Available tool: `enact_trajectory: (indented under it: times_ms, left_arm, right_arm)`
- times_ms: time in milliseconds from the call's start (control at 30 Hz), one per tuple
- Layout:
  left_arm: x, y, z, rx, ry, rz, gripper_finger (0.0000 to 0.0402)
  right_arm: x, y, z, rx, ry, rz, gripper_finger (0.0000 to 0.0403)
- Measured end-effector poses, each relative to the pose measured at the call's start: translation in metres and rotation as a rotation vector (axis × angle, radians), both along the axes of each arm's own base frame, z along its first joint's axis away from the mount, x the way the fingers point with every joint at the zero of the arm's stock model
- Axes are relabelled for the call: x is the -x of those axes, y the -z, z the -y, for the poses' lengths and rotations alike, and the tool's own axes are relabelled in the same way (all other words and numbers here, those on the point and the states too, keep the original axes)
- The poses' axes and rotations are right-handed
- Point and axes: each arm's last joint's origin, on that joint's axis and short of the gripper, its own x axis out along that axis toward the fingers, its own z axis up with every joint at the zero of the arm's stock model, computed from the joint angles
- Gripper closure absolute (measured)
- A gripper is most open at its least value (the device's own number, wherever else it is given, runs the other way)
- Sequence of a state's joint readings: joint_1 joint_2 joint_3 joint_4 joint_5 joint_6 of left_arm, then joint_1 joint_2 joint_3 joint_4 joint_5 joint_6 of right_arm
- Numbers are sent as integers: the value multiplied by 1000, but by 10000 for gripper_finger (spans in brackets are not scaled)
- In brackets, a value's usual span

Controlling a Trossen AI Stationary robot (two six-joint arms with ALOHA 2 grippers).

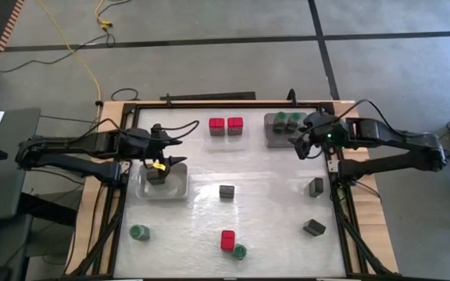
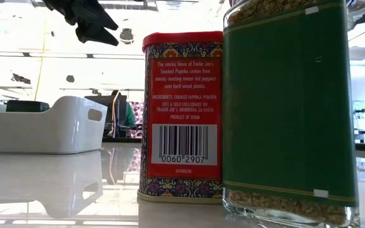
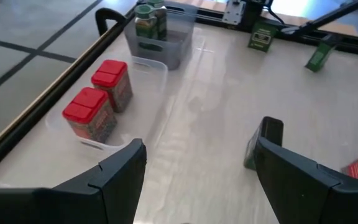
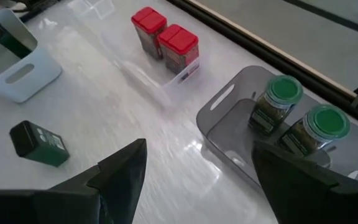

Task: Sort spices by type
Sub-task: Put the black seasoning bottle into the gray bin

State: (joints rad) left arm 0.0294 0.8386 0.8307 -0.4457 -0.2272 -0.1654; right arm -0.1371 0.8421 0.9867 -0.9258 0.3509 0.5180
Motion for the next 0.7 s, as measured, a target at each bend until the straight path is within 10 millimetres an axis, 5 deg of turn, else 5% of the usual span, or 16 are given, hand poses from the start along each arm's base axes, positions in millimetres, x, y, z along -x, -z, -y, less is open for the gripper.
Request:
enact_trajectory:
  times_ms: [167,367,700]
  left_arm:
    - [0,3,2,-8,25,0,119]
    - [0,33,3,10,58,20,119]
    - [5,67,4,85,73,55,119]
  right_arm:
    - [-8,5,2,-21,42,-25,85]
    - [-15,13,3,-96,124,-52,85]
    - [2,34,-7,-313,449,-235,85]
